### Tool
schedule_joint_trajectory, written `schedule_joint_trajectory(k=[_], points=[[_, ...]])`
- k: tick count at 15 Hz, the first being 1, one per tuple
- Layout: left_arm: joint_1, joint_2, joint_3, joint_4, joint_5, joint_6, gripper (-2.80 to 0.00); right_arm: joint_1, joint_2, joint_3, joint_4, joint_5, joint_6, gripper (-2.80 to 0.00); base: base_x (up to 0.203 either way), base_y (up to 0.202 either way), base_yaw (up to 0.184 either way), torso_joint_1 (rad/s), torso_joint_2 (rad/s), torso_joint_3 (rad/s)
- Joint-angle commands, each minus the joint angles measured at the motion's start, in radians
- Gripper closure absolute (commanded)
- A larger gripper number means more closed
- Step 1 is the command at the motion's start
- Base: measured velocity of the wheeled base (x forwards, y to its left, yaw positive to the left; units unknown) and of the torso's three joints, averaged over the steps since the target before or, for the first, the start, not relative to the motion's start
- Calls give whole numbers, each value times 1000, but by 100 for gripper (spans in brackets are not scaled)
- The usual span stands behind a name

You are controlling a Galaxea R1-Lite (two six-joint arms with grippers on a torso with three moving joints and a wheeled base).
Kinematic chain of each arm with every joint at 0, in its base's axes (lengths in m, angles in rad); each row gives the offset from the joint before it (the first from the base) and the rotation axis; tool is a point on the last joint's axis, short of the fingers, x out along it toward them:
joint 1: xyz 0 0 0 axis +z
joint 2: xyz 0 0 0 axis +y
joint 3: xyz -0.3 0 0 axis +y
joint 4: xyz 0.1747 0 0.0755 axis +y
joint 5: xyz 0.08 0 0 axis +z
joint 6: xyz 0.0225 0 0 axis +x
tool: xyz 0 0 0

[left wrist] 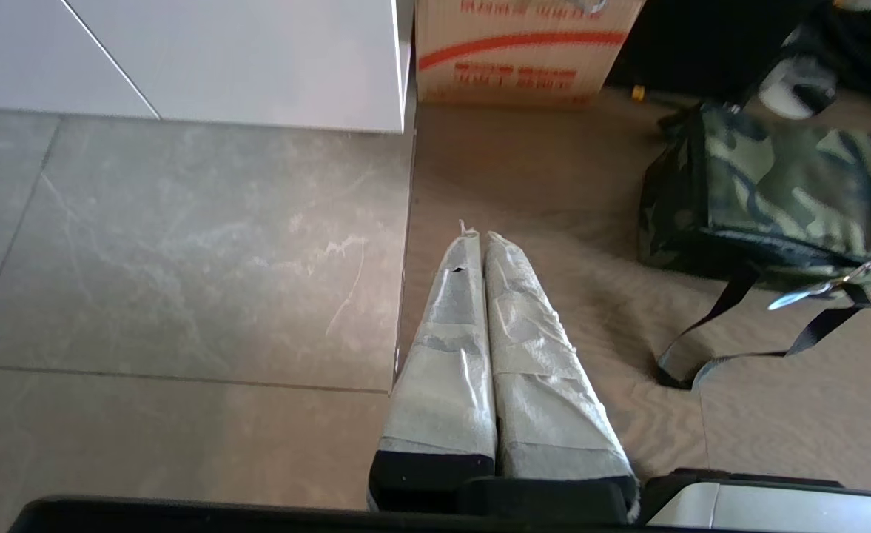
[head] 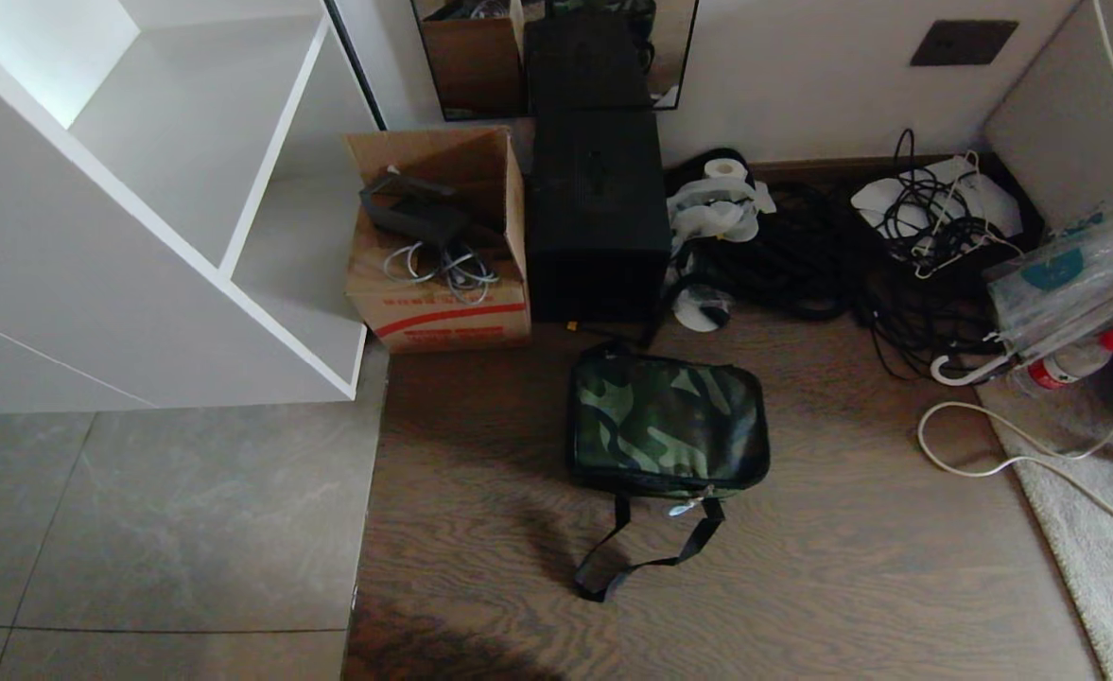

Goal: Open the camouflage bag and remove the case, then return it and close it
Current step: Open the top of the storage box

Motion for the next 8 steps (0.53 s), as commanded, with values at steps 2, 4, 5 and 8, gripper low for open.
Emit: schedule_joint_trajectory(k=[2,4,5,8], points=[[0,1,9,-1,1,-1,0,0,1,2,0,0,0,0,0,0,0,1,1,-196],[0,1,9,-1,1,-1,0,0,1,2,0,0,0,0,0,0,0,2,0,-197],[0,1,9,-1,1,-1,0,0,1,2,0,0,0,0,0,0,0,5,7,-199],[0,1,9,-1,1,-1,0,0,1,2,0,0,0,0,0,0,0,2,3,-200]])
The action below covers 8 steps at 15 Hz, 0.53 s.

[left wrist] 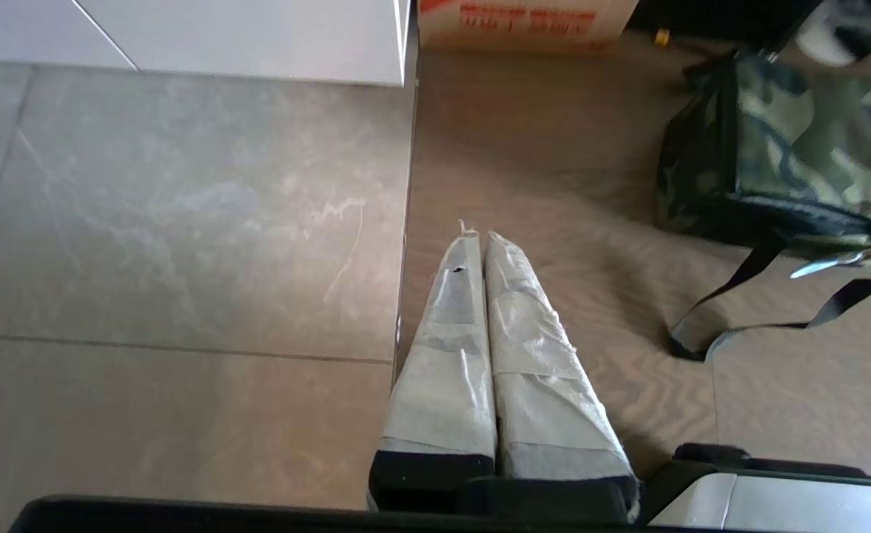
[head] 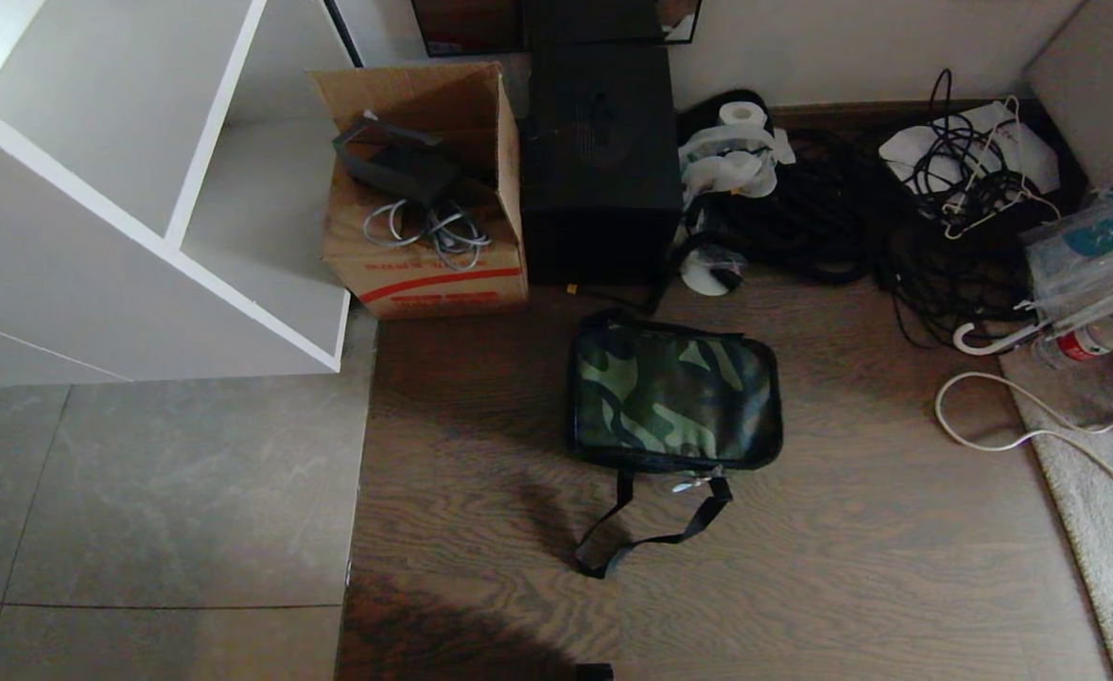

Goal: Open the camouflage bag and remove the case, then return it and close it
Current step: Open the top of the storage box

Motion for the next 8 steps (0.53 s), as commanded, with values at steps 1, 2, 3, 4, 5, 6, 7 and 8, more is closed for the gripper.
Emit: schedule_joint_trajectory(k=[1,2,3,4,5,6,7,8], points=[[0,1,9,-1,1,-1,0,0,0,2,0,1,0,0,0,0,0,-4,2,-196],[0,1,9,-1,1,-1,0,0,0,2,0,-1,0,0,0,0,0,6,1,-194],[0,1,9,-1,2,-1,0,0,0,2,0,-1,0,0,0,0,0,7,1,-204],[0,1,9,-1,2,-1,0,0,0,2,0,0,0,0,0,0,0,4,1,-199],[0,1,9,-1,1,-1,0,0,0,2,0,-1,0,0,0,0,0,2,5,-207],[0,1,9,-1,1,-1,0,0,0,2,0,1,0,0,0,0,0,2,4,-195],[0,1,9,-1,2,-1,0,0,0,2,0,1,0,0,0,0,0,2,6,-193],[0,1,9,-1,2,-1,0,0,0,2,0,-1,0,0,0,0,0,2,4,-202]])
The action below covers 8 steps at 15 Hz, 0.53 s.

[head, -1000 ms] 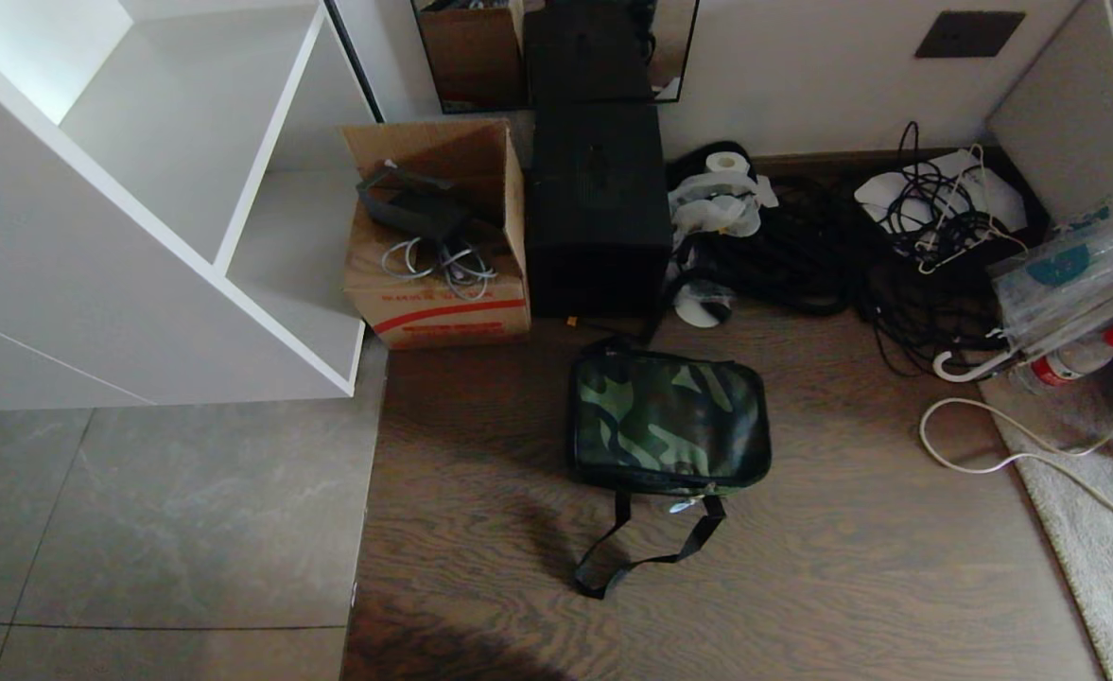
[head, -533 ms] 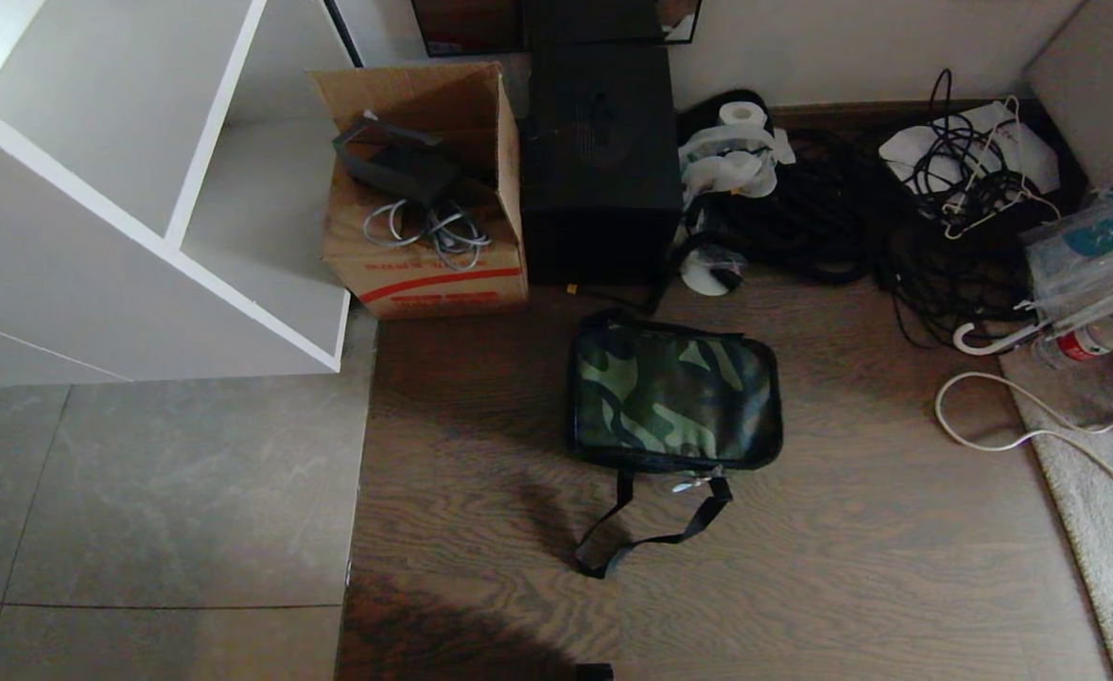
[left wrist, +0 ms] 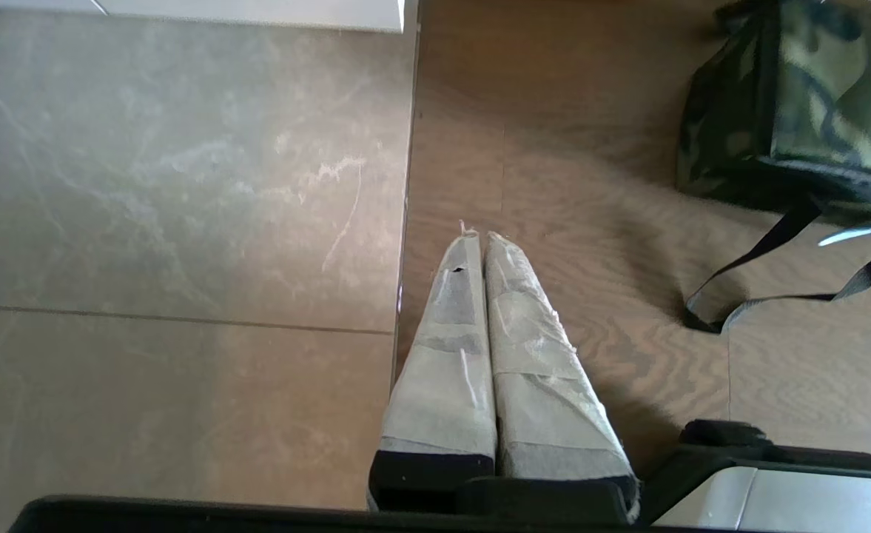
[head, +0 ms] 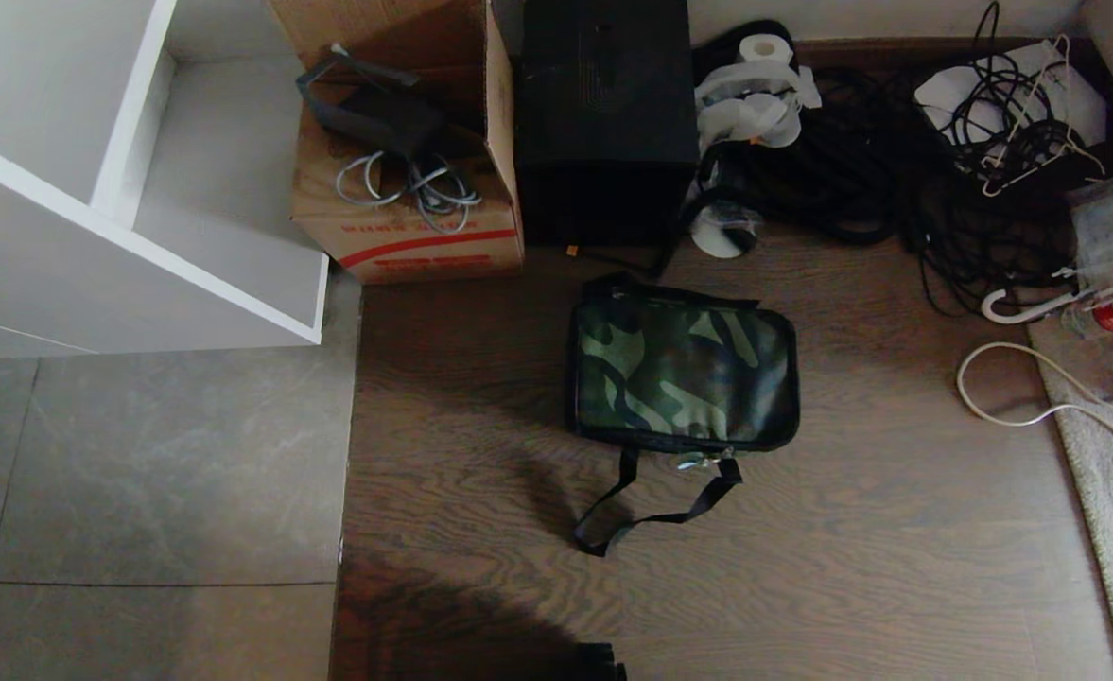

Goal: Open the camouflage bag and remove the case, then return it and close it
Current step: Open the top of the storage box

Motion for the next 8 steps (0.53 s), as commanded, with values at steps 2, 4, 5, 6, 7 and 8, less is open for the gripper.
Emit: schedule_joint_trajectory(k=[2,4,5,6,7,8], points=[[0,1,9,0,2,-1,0,1,0,2,0,0,0,0,0,0,0,5,4,-199],[0,1,9,0,1,-1,0,1,0,2,0,0,0,0,0,0,0,6,4,-196],[-1,1,9,0,0,1,0,1,0,2,0,0,0,0,0,0,0,5,0,-154],[0,1,9,0,0,2,0,1,0,2,0,2,-3,0,0,0,0,2,4,-90],[-1,1,9,0,0,4,0,1,0,2,4,8,-26,0,0,0,0,6,6,-42],[0,1,9,0,-1,4,0,1,0,2,4,7,-29,0,0,0,0,1,9,-32]])
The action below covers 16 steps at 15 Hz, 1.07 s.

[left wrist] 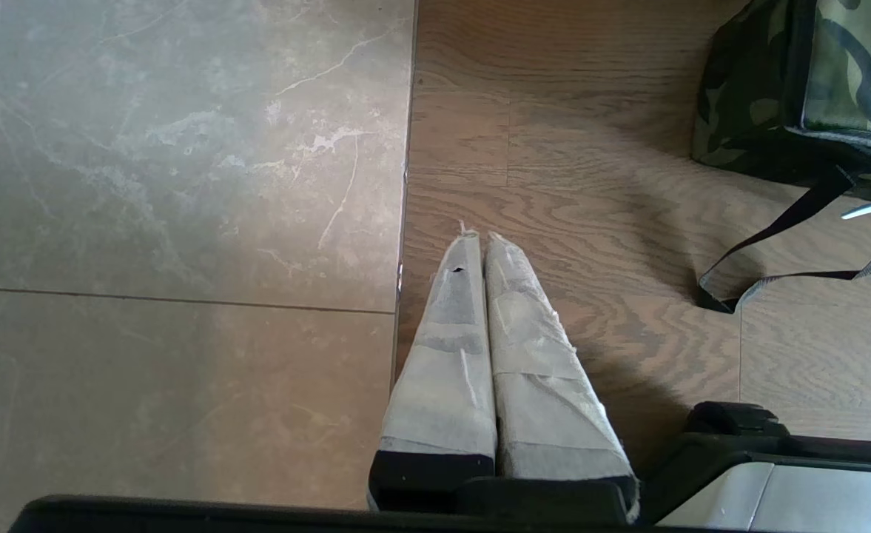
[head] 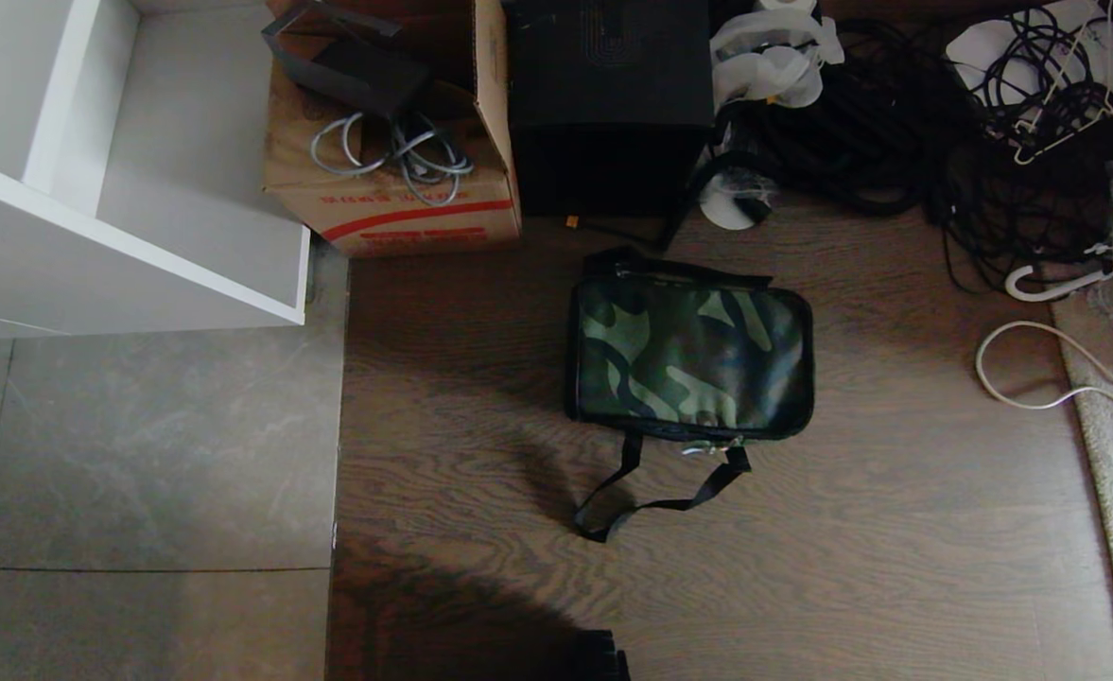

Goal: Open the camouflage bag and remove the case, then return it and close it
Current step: Open the top of the storage box

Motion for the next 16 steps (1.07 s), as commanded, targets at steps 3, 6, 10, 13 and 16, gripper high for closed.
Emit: schedule_joint_trajectory(k=[3,6,10,13,16], points=[[-1,1,8,-1,1,-1,0,0,-1,-9,9,1,-10,0,0,0,0,0,0,0],[1,1,9,-1,0,-1,0,-1,68,-242,183,7,-3,0,0,0,0,0,0,0],[1,1,8,-1,1,-1,0,-25,499,-553,413,129,121,0,0,0,0,0,0,0],[1,1,9,-1,0,-1,0,-12,855,-662,452,284,180,0,0,0,0,0,0,0],[0,1,9,-1,1,-1,0,39,1205,-674,317,366,203,0,0,0,0,0,0,0]])
